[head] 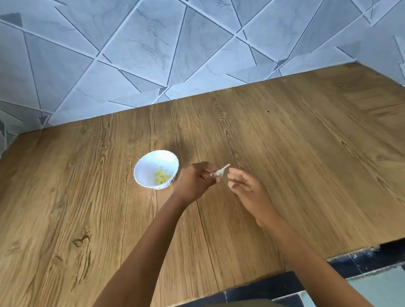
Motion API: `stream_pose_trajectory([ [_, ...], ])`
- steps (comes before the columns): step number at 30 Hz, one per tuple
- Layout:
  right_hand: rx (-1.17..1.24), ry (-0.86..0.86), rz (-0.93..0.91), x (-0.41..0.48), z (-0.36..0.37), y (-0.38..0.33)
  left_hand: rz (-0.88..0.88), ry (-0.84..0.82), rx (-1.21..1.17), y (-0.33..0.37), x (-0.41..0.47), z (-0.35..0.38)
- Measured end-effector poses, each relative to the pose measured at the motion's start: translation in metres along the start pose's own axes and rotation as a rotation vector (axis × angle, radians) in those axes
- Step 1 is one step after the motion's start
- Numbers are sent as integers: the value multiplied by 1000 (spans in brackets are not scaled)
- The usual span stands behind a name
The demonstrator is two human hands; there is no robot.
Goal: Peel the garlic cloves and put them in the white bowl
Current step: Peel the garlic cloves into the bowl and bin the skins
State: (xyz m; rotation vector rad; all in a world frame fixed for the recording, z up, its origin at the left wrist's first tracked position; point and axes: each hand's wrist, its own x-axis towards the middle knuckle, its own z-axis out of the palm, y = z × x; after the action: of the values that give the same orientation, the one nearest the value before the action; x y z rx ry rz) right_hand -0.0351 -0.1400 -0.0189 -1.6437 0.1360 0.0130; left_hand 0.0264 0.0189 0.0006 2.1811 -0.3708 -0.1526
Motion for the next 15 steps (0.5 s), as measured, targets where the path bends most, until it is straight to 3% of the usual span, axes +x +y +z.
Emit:
stream_pose_trajectory([
  [3, 253, -71, 79, 3, 3, -7, -180, -12, -360, 8, -11, 2],
  [6, 332, -57, 119, 9, 6, -11, -214, -14, -468, 12, -17, 3],
  [15, 341, -88, 151, 17, 11, -10, -172, 159, -204, 18, -21, 3],
])
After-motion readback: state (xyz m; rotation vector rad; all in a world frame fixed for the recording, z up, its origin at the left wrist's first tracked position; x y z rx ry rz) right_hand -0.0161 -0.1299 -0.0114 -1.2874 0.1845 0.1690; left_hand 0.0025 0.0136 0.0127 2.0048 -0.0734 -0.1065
